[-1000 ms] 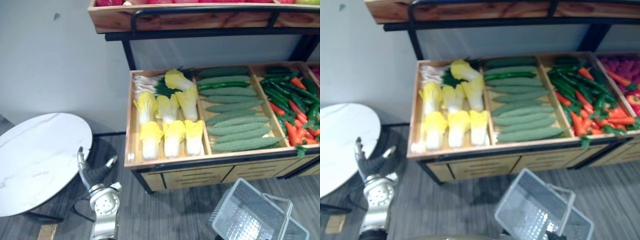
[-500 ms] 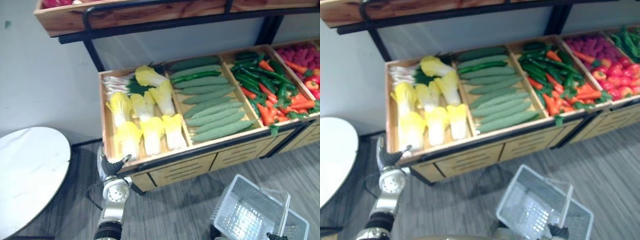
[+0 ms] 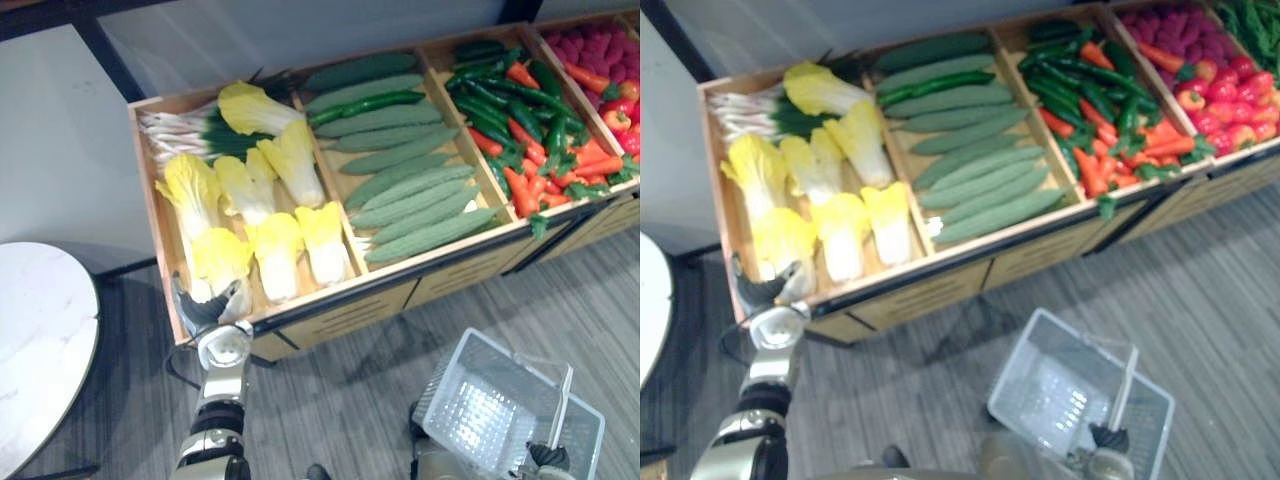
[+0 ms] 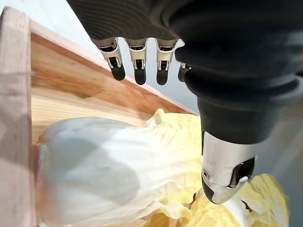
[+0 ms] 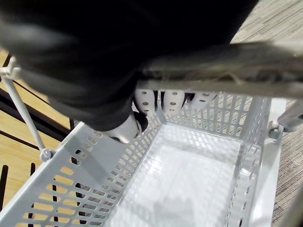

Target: Pick vegetable in the basket

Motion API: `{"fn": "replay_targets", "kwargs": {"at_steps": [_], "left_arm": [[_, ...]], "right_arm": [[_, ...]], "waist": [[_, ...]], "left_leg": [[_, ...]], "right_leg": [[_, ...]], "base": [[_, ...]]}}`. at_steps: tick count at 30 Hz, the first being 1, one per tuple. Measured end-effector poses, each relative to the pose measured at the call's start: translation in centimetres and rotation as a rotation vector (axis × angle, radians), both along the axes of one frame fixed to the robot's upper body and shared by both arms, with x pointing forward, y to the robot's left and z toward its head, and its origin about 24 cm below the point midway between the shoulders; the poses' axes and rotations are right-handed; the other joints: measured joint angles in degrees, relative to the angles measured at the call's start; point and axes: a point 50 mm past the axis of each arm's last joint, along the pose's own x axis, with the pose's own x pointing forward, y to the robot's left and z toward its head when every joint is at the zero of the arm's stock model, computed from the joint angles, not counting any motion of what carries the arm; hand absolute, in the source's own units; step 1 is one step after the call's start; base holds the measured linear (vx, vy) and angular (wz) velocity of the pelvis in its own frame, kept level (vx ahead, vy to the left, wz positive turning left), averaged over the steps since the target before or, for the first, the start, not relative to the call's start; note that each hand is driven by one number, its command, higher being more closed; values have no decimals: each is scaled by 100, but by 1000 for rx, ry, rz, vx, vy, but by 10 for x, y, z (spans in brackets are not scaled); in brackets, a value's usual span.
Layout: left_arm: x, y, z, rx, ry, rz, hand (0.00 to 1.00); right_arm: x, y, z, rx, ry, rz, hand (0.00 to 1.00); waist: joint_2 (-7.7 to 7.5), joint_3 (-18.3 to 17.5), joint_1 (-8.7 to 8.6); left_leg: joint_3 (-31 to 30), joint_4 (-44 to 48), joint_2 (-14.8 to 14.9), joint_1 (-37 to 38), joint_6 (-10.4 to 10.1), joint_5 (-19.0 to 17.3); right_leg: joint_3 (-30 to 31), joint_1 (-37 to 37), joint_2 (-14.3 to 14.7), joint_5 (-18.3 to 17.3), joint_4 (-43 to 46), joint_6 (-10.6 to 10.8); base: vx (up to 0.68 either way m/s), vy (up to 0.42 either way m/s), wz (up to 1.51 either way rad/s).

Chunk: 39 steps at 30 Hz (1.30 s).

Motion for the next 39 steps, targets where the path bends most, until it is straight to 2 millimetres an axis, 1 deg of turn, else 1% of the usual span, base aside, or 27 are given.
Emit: {"fn": "replay_targets", "kwargs": {"at_steps": [3,8,11,14,18,19,23,25,31,35,37,39], "left_arm": [[9,-2,2,-46,5,16,0],[15,-4,3,-66,25,10,0],[19,-7,0,-83,60,-13,0],[22,-5,3,-72,66,-28,0],[27,-3,7,-18,101,-66,0],[28,-2,7,20,126,-83,100],[28,3,7,132,203,-119,100],[28,7,7,148,219,-119,100],[28,9,5,175,253,-138,100],[26,11,3,132,236,-118,100],[26,9,2,46,191,-84,100],[27,7,2,-97,111,-17,100]], "right_arm": [[6,0,2,-9,-10,6,100],[15,0,4,-10,-27,11,100],[19,0,5,-11,-35,12,100],[22,0,6,-15,-40,24,100],[27,0,8,-18,-50,34,100],[29,1,9,-19,-53,38,100],[31,0,10,-22,-59,47,100],[32,-1,10,-24,-59,48,100],[33,-2,11,-29,-61,50,100],[34,-2,11,-25,-59,54,100],[33,-1,10,-20,-50,50,100],[30,-1,8,-15,-39,42,100]], "waist": [[-5,141,-6],[-6,233,1],[-19,343,11],[-18,345,15],[-3,448,16],[-6,468,18],[12,499,28],[23,505,28],[45,518,59],[45,518,54],[45,518,45],[58,525,13]], "left_leg": [[-3,31,-1,17,-1,-1],[-2,56,-14,-92,-1,-1],[0,109,-11,-101,-6,-5],[11,129,-8,-191,-14,-10],[14,131,41,-197,-27,-18],[11,131,67,-198,-50,-33],[8,131,107,-202,-55,-37],[10,130,109,-202,-56,-37],[14,118,96,-198,-56,-37],[18,113,94,-178,-56,-36],[14,109,87,-148,-57,-35],[-4,74,72,-47,-57,-35]], "right_leg": [[58,-12,-21,0,29,0],[114,-226,-46,-2,203,-1],[146,-244,-52,-3,250,-2],[200,-360,-45,-4,270,-2],[215,-404,-2,-17,336,-22],[214,-410,6,-24,342,-33],[215,-421,49,-29,343,-41],[219,-424,55,-29,342,-41],[220,-422,73,-28,330,-41],[217,-400,43,-27,315,-40],[207,-361,31,-27,301,-39],[170,-215,10,-25,232,-36]], "base": [[-31,-41,-8],[-54,-36,-3],[-57,-41,-2],[-69,-63,-8],[-76,-62,-3],[-109,-78,-1],[-93,-75,-1],[-48,-42,-1],[-25,-29,0],[0,0,0],[0,0,0],[-19,-12,6]]}}
